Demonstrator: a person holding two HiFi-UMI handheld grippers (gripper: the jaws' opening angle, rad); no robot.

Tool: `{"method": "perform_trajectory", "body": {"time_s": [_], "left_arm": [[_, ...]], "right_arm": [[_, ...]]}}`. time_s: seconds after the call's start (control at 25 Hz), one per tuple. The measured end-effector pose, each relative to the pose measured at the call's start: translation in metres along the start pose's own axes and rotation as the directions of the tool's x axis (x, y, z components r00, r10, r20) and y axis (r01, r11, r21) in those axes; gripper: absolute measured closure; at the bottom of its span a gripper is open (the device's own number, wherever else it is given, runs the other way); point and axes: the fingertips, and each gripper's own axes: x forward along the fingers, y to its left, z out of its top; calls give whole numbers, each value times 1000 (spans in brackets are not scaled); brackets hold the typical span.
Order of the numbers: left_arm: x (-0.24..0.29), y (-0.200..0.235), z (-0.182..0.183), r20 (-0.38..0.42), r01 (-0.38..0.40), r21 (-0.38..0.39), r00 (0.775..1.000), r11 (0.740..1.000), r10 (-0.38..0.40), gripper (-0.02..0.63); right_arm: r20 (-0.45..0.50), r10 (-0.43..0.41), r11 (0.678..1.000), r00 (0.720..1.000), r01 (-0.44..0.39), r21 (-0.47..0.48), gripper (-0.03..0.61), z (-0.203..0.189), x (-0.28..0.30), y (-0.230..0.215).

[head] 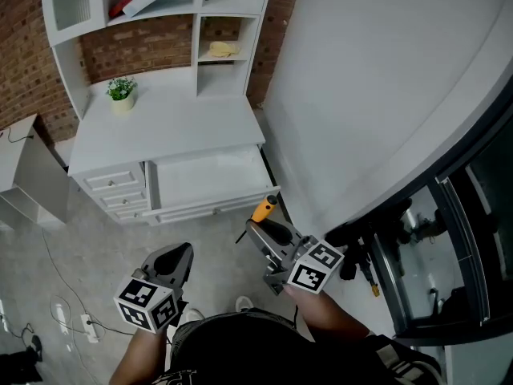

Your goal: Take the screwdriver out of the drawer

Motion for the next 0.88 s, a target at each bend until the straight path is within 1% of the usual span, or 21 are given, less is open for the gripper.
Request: {"method": "perform_trajectory", "body": {"time_s": [0.44, 0.88], "left_arm": [[-12, 9, 3, 11, 0, 0, 1000, 1000, 0, 598], [-13, 5, 5, 14, 1, 10, 1000, 1000, -1, 598]], "right_arm": [[-19, -2, 1000, 1000, 1, -10, 509, -9, 11, 10], [-28, -2, 1000, 1000, 1, -17, 509, -8, 8, 9]]}}
